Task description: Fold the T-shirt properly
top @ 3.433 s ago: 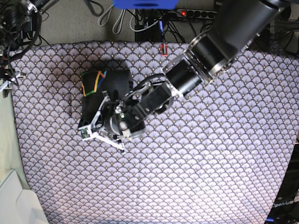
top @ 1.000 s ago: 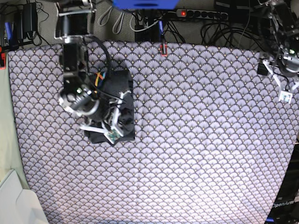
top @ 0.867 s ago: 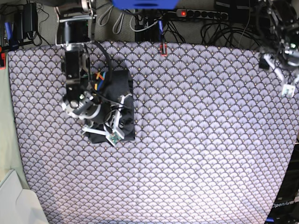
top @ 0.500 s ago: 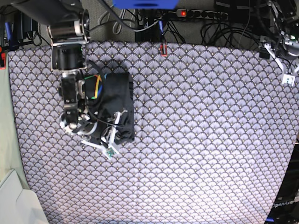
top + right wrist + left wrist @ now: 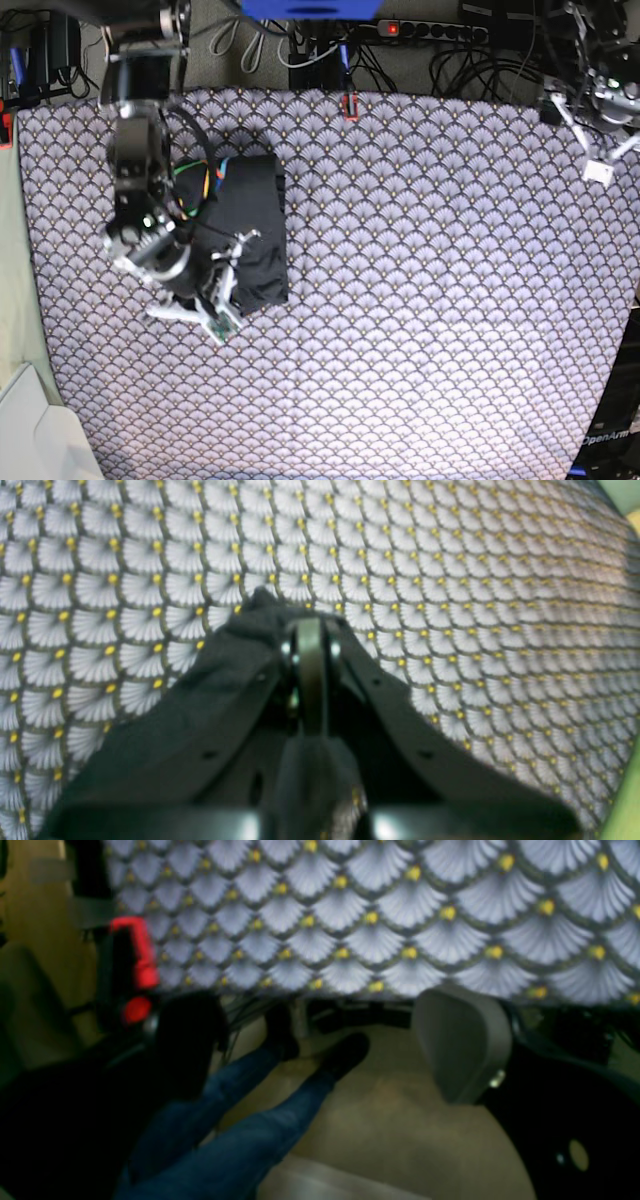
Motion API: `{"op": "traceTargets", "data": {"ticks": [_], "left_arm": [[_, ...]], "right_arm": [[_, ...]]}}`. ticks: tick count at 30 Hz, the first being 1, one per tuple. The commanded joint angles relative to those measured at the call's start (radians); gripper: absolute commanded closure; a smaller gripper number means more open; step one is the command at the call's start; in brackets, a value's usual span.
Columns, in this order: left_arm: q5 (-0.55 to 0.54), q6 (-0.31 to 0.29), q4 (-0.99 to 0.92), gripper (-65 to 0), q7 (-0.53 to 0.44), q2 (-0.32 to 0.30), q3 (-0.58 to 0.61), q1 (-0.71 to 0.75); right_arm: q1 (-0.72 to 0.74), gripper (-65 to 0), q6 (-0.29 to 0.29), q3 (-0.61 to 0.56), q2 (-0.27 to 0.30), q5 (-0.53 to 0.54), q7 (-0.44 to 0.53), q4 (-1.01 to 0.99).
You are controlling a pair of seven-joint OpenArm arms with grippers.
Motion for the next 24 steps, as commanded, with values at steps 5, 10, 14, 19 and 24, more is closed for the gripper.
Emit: {"op": "traceTargets", "data": {"ticks": [5, 10, 14, 19, 24], "left_arm": [[0.0, -0.045, 0.013, -65.0, -0.011, -0.015, 0.044, 0.038], [0.016, -0.102, 0.013, -23.6, 0.0, 0.009, 0.031, 0.047], [0.069, -0.108, 0.016, -5.8, -0.009, 0.049, -0.01, 0.081], [0.105, -0.108, 0.024, -5.4, -0.011, 0.104, -0.055, 0.127], [0.108, -0.108, 0.024, 0.0, -0.012, 0.149, -0.058, 0.197]], "right_arm": [[-0.163, 0.0, -0.001, 0.084, 0.056, 0.01, -0.047, 0.237], [-0.321, 0.0, -0.001, 0.269, 0.057, 0.01, -0.045, 0.339], [-0.442, 0.0, -0.001, 0.433, 0.059, 0.014, -0.044, 0.337], [-0.562, 0.0, -0.001, 0.569, 0.056, 0.018, -0.044, 0.334], [-0.676, 0.0, -0.001, 0.666, -0.003, 0.018, 0.03, 0.316]]}}
